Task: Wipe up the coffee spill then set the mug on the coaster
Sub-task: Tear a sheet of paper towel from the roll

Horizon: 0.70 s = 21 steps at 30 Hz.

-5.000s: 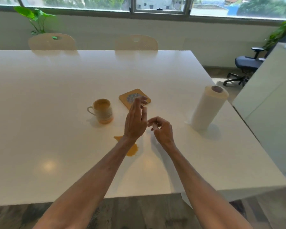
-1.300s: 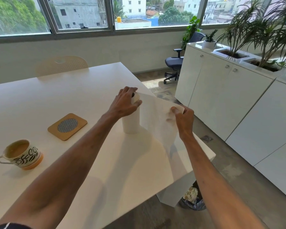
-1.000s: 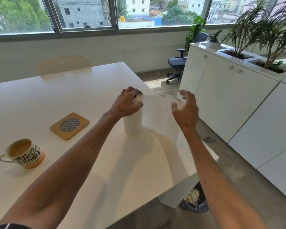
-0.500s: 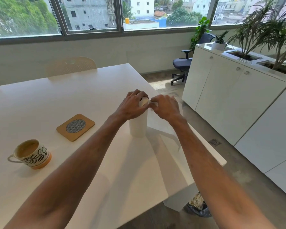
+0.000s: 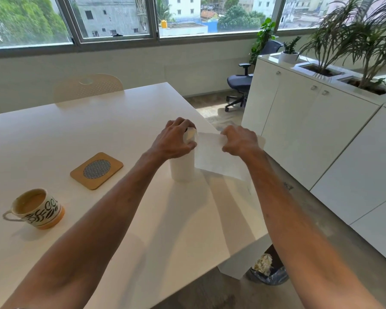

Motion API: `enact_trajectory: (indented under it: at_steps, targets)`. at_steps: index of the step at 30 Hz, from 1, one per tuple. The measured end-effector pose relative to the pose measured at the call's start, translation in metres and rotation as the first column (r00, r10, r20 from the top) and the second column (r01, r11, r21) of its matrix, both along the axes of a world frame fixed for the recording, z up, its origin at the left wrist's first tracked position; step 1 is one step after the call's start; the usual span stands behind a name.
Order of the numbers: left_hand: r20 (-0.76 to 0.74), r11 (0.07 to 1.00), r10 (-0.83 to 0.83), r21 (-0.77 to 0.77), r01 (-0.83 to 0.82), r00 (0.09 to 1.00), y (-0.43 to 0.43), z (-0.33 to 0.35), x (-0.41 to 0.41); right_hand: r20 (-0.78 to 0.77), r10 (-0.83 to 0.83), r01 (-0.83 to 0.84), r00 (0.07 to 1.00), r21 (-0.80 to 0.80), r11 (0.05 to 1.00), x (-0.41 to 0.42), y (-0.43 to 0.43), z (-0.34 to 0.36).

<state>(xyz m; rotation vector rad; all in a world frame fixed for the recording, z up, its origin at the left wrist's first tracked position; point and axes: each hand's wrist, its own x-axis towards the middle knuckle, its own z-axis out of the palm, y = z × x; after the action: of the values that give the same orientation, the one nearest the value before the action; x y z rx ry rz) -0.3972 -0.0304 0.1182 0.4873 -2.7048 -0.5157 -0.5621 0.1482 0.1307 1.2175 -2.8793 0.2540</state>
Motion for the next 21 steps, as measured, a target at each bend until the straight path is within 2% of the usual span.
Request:
enact_trajectory:
  at_steps: [3,6,9,12,16,21]
  targets:
    - [-0.006,1.000,0.009,-0.003,-0.009,1.000,0.003,0.002,0.001,0.093,-0.082,0.080,0.992,0.027,0.996,-0.017,0.016,0.007]
    - [-0.007,1.000,0.020,-0.002,-0.020,1.000,0.004,0.002,0.000,0.285,-0.107,0.122,0.952,-0.037,0.992,-0.034,0.033,0.006]
    - [-0.008,1.000,0.022,-0.004,-0.022,1.000,0.004,0.001,-0.001,0.491,-0.026,0.110,0.871,-0.143,0.984,-0.040,0.045,-0.001]
    - [-0.012,0.999,0.034,-0.008,-0.034,0.999,0.004,-0.001,-0.003,0.635,0.064,0.105,0.770,-0.226,0.968,-0.038,0.054,-0.015]
    - [-0.017,0.999,0.047,-0.005,-0.047,0.999,0.004,-0.001,-0.003,0.702,0.056,0.145,0.710,-0.223,0.964,-0.035,0.054,-0.032]
    - [-0.009,0.999,0.050,-0.003,-0.050,0.999,0.004,0.000,-0.002,0.719,0.059,0.165,0.693,-0.238,0.957,-0.039,0.060,-0.038]
